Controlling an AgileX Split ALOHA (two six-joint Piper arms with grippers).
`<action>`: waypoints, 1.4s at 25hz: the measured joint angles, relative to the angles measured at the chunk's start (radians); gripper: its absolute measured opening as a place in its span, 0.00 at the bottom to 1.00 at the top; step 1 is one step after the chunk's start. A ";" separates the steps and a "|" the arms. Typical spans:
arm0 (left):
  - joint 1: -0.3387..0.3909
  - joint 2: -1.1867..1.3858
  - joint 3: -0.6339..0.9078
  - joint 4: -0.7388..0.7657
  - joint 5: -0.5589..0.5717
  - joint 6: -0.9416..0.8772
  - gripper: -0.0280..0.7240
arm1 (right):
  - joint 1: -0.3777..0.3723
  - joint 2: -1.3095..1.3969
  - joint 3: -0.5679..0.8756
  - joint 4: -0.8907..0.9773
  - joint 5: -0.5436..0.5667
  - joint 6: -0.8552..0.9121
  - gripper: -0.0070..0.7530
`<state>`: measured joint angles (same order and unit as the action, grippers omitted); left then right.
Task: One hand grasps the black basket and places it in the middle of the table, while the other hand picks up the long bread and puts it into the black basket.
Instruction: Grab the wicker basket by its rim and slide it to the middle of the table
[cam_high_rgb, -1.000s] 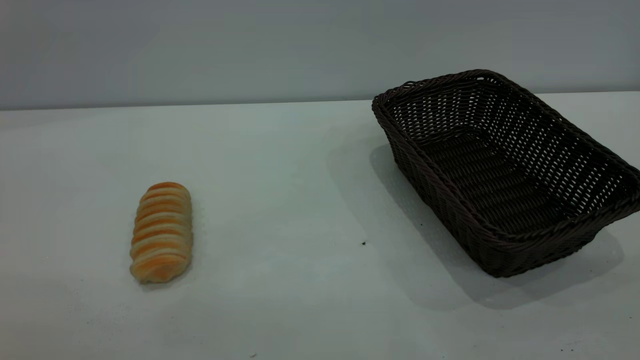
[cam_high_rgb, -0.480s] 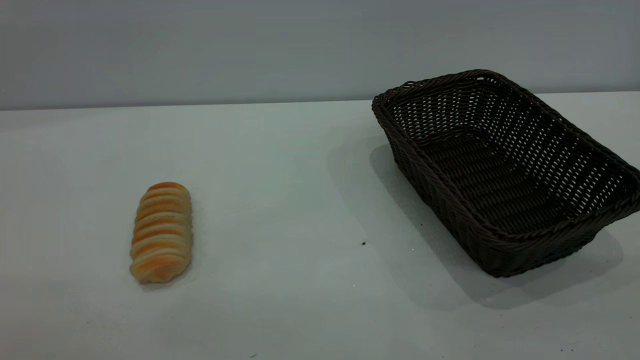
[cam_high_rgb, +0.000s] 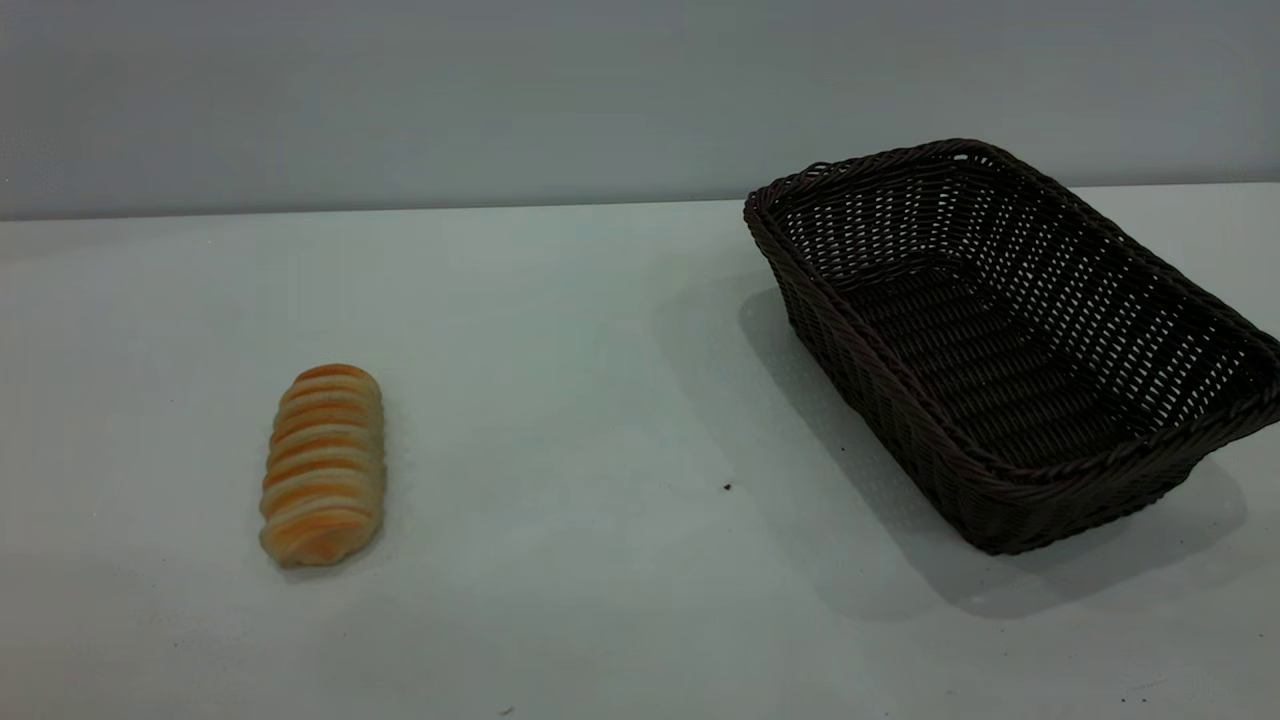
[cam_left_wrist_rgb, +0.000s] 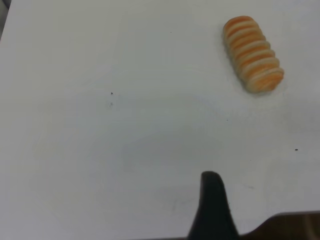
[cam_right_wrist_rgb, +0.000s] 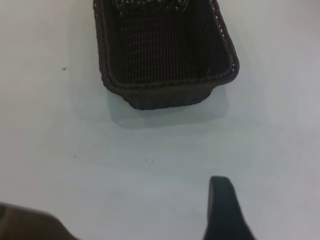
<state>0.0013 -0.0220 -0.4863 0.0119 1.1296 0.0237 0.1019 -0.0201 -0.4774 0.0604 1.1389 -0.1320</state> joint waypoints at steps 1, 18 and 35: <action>0.000 0.000 0.000 0.000 0.000 -0.001 0.81 | 0.000 0.000 0.000 0.000 0.000 0.001 0.63; 0.000 0.218 -0.131 -0.002 -0.088 0.006 0.81 | 0.000 0.179 -0.024 0.057 -0.097 0.026 0.67; 0.002 0.841 -0.281 -0.095 -0.430 0.161 0.81 | 0.000 1.354 -0.154 0.547 -0.529 0.103 0.76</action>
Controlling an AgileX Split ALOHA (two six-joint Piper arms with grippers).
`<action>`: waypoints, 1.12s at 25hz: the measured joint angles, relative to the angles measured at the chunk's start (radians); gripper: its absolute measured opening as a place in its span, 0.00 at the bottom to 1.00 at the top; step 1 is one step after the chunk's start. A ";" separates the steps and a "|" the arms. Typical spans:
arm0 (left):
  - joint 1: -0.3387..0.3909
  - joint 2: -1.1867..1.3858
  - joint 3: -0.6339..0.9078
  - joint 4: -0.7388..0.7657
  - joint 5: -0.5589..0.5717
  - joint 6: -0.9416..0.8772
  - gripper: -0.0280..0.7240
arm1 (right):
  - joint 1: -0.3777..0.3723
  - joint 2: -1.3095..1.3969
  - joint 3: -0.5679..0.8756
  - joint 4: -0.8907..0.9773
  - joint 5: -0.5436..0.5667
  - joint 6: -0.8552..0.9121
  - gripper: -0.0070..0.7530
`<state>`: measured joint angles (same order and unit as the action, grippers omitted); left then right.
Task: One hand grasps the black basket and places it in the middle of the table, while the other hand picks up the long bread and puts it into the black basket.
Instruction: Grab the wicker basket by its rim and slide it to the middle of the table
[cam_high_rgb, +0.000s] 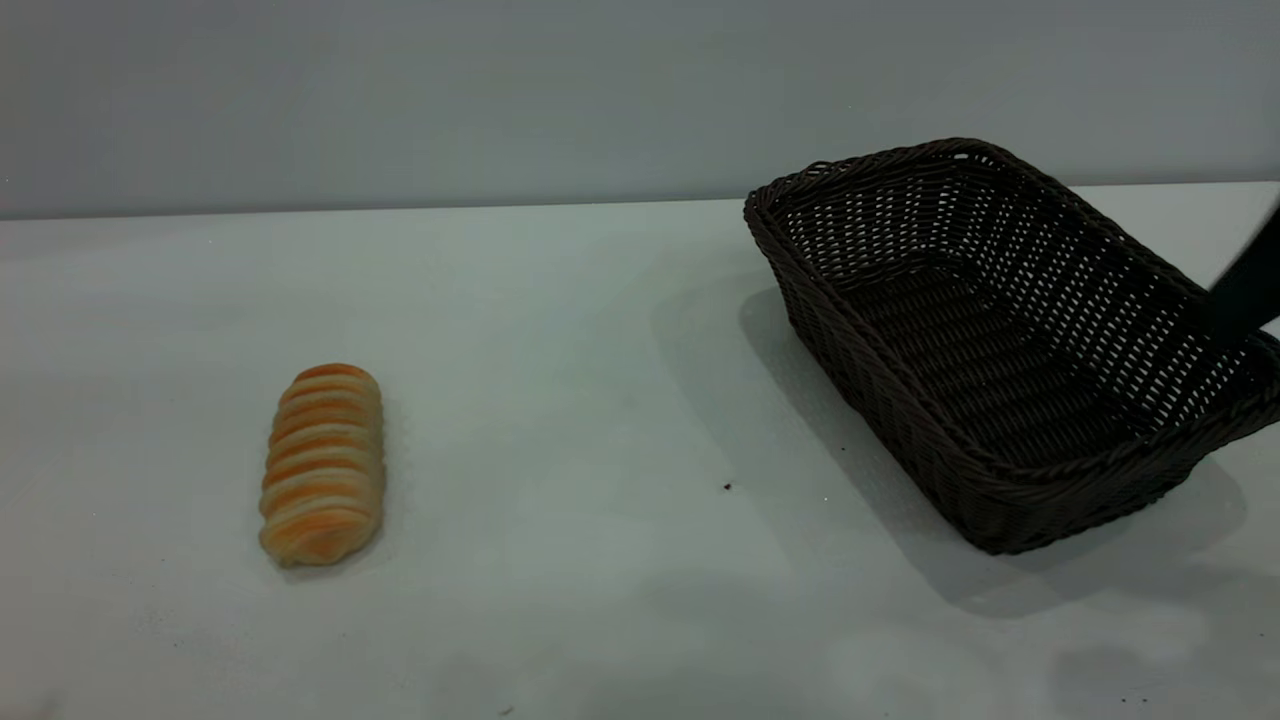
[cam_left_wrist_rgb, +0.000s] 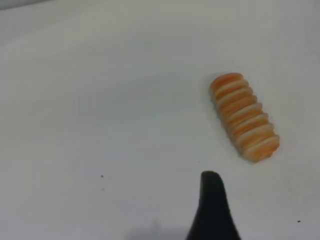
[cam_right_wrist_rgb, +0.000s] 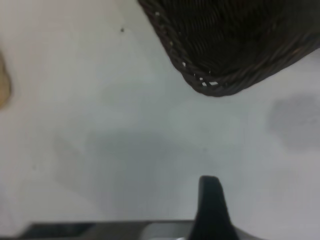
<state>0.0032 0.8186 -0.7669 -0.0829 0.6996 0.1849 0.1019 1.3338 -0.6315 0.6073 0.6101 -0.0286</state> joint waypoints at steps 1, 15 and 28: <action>0.001 0.006 0.000 -0.007 -0.003 0.001 0.81 | 0.000 0.058 0.000 0.040 -0.026 0.001 0.76; 0.002 0.008 0.000 -0.032 -0.011 0.003 0.81 | 0.000 0.470 -0.035 0.556 -0.294 -0.190 0.76; 0.002 0.008 0.000 -0.033 -0.024 0.003 0.81 | 0.000 0.642 -0.105 0.798 -0.461 -0.199 0.43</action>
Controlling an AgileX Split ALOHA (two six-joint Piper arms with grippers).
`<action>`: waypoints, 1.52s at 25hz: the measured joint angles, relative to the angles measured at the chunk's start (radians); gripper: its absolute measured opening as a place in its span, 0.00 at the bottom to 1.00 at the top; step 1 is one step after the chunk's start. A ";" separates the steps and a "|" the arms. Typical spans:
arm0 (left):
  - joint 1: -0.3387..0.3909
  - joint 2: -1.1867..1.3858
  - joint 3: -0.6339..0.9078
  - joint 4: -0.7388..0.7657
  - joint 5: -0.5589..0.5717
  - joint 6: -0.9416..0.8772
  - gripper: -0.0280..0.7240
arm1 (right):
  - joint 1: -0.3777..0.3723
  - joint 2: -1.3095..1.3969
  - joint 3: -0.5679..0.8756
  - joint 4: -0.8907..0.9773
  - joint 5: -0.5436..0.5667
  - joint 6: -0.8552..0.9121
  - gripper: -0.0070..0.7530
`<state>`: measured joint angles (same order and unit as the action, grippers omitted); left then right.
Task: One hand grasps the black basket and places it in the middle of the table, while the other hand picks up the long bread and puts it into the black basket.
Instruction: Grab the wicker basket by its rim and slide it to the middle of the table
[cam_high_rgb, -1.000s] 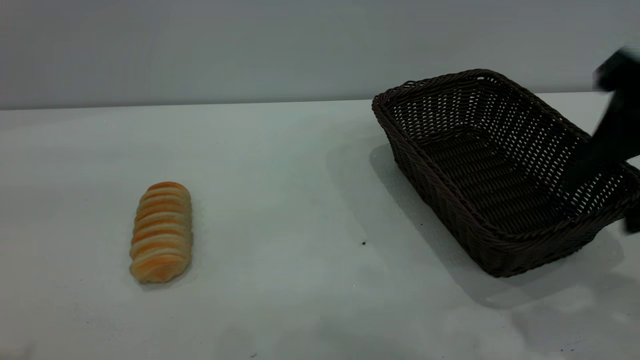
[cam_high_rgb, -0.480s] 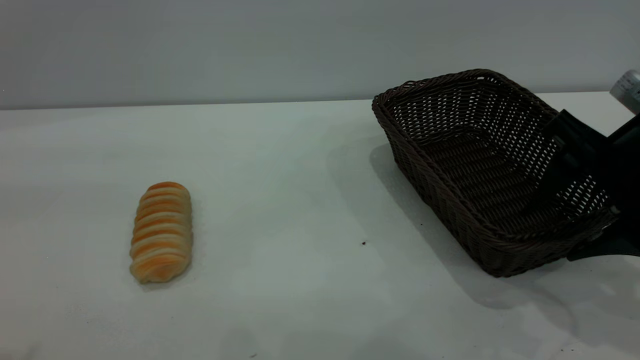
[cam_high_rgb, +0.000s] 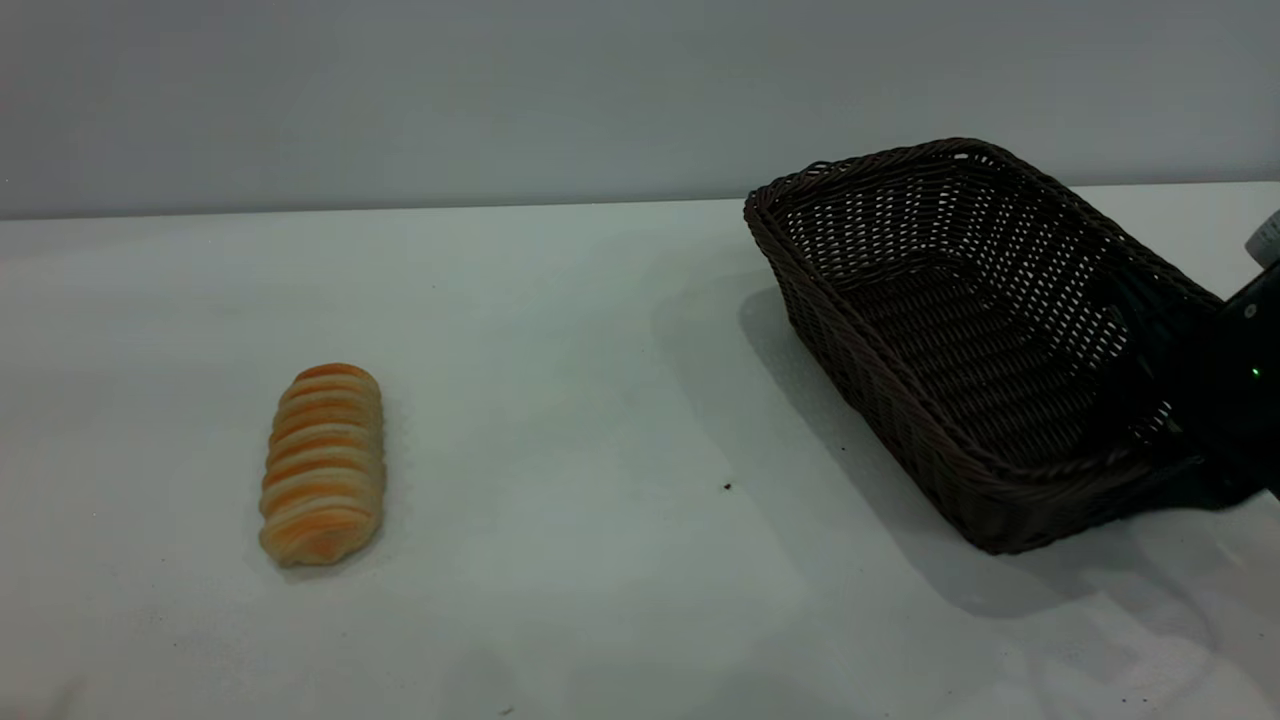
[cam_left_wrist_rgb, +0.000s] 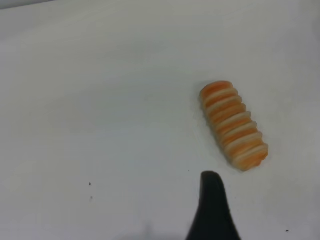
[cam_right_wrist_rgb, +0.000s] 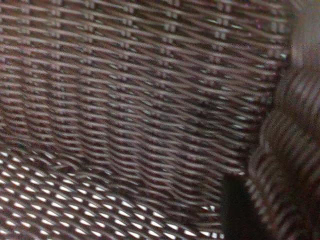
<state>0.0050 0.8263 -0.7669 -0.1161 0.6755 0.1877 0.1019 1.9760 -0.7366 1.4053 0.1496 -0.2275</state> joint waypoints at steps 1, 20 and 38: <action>0.000 0.000 0.000 0.000 -0.001 0.000 0.81 | 0.000 0.002 -0.002 0.000 0.000 0.000 0.34; 0.000 0.000 0.000 0.000 -0.006 0.000 0.81 | -0.018 0.106 -0.425 -0.638 0.576 -0.049 0.13; 0.000 0.227 0.000 -0.125 -0.081 0.012 0.81 | 0.058 0.347 -0.795 -0.855 0.695 -0.052 0.31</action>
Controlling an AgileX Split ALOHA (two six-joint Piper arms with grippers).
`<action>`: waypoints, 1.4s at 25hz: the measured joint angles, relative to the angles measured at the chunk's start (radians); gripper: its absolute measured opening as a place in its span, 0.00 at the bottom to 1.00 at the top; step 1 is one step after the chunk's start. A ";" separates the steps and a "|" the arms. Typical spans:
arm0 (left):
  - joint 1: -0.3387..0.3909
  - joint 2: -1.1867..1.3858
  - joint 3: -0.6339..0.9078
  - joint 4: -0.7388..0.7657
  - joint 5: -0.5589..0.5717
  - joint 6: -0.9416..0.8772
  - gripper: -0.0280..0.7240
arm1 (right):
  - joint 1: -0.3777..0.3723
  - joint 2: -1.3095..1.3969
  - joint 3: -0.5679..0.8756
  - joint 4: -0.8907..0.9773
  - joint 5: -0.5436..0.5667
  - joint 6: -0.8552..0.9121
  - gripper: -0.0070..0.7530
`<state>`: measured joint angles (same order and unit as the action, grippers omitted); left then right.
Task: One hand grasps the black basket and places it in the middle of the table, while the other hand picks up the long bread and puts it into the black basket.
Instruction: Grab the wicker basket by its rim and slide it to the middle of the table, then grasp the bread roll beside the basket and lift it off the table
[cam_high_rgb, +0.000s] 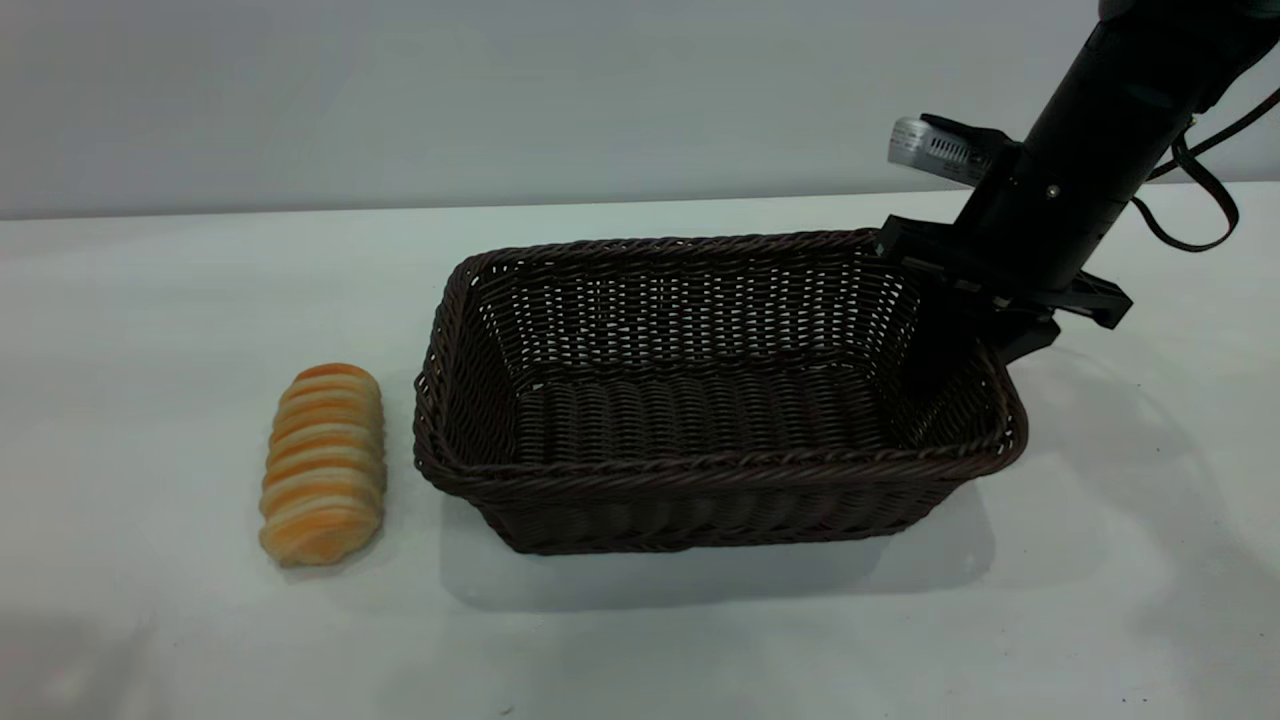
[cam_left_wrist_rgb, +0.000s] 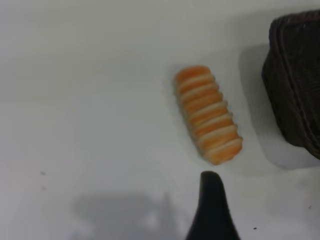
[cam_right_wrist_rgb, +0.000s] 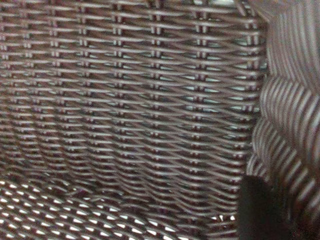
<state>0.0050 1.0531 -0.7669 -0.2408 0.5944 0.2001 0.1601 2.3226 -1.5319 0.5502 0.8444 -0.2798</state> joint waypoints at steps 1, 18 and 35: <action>0.000 0.048 0.000 -0.012 -0.021 0.005 0.81 | -0.001 -0.002 -0.005 -0.003 0.007 0.000 0.37; -0.182 0.886 -0.144 -0.059 -0.405 0.018 0.81 | -0.022 -0.571 -0.006 -0.175 0.340 0.001 0.64; -0.223 1.171 -0.338 -0.053 -0.408 0.018 0.31 | 0.159 -1.220 0.469 -0.230 0.388 0.019 0.56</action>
<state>-0.2181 2.2243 -1.1050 -0.2933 0.1869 0.2181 0.3188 1.1029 -1.0630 0.3198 1.2322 -0.2608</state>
